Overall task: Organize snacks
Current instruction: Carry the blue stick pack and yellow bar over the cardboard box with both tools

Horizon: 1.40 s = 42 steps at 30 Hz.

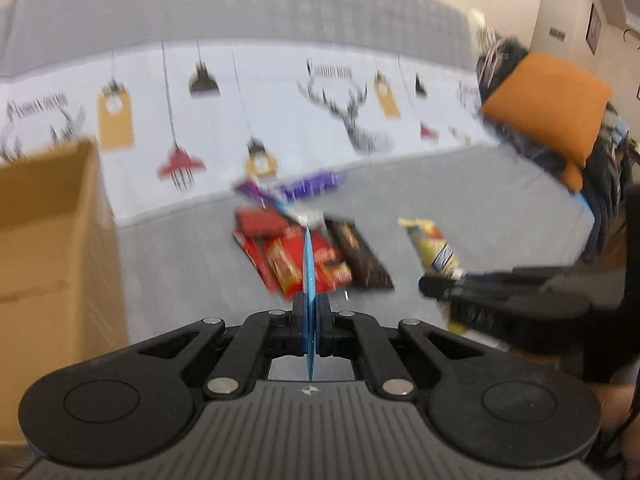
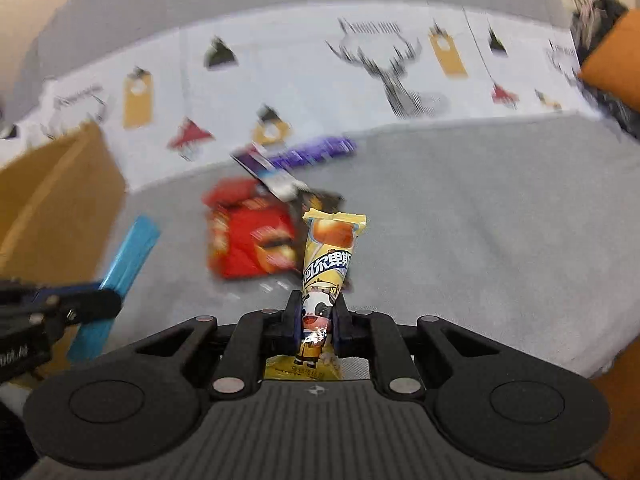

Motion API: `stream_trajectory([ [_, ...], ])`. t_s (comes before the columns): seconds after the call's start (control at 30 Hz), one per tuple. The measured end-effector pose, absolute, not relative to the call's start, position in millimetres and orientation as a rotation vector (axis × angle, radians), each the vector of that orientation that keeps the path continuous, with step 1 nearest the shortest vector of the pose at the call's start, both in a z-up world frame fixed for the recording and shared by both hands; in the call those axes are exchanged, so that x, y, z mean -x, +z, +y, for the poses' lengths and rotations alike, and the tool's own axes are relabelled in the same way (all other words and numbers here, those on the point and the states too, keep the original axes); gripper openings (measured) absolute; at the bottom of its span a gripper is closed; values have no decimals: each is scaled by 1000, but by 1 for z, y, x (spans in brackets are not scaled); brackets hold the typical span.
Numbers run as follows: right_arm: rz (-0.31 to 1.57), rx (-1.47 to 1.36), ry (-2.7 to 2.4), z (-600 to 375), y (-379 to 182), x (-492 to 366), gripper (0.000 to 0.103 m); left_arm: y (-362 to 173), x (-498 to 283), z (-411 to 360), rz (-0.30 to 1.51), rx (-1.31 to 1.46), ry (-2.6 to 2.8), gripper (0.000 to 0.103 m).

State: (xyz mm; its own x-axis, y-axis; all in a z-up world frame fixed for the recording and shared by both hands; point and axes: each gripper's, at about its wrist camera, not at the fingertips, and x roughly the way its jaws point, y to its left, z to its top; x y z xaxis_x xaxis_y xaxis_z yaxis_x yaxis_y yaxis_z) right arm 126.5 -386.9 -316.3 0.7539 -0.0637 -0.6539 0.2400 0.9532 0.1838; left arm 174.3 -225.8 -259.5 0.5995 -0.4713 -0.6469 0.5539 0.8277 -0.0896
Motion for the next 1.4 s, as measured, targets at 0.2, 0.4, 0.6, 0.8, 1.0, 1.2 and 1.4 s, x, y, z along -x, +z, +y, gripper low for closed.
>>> stream_trajectory([
  [0.2, 609, -296, -76, -343, -261, -112, 14, -197, -143, -180, 542, -140, -486, 3],
  [0.4, 492, -238, 70, -276, -186, -105, 14, -142, -110, -122, 400, -114, -423, 3],
  [0.6, 427, -244, 219, -232, -129, -106, 14, -105, -99, -69, 331, -45, -377, 3],
  [0.8, 419, -201, 273, -199, -118, -118, 14, -103, -103, -32, 277, -34, -278, 3],
  [1.0, 446, -177, 292, -172, -131, -139, 14, -133, -136, -7, 356, 3, -242, 3],
  [1.2, 532, -142, 282, -149, -156, -169, 14, -184, -184, 6, 531, 36, -219, 3],
  [1.4, 650, -163, 258, -141, -197, -203, 14, -228, -217, 23, 644, 45, -186, 3],
])
